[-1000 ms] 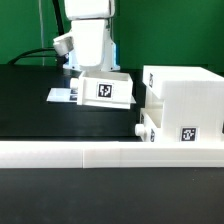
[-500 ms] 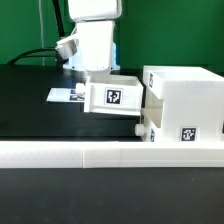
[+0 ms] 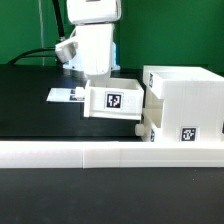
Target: Assemble drawer
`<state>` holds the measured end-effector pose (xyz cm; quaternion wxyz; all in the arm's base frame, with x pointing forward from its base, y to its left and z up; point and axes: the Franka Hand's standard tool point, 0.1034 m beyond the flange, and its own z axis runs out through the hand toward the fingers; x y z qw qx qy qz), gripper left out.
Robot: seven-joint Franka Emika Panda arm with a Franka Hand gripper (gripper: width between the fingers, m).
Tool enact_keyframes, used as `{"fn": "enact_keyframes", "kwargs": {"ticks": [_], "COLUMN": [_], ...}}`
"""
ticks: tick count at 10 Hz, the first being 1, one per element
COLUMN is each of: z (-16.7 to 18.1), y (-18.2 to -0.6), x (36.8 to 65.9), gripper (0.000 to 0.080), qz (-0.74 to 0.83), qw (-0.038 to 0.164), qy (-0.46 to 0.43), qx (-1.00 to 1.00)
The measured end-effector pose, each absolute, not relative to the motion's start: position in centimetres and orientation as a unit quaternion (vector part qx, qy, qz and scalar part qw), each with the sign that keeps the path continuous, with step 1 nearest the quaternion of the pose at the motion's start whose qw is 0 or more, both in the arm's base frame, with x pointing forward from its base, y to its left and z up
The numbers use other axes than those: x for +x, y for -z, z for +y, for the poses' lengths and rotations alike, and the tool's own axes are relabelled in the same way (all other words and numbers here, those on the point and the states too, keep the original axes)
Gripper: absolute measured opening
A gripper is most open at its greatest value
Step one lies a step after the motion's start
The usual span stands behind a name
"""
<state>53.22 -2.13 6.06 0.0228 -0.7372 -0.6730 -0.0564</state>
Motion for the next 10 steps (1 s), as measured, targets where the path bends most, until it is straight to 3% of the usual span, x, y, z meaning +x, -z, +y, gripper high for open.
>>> {"fn": "enact_keyframes", "kwargs": {"ticks": [2, 10], "z": [-1.94, -2.01], "y": [-5.93, -5.54], "x": [53.01, 52.92], "gripper": [0.0044, 0.0044], "qz": [-0.672, -0.688], "qw": [0.033, 0.033], "qy": [0.047, 0.049], "qx": [-0.738, -0.723]}}
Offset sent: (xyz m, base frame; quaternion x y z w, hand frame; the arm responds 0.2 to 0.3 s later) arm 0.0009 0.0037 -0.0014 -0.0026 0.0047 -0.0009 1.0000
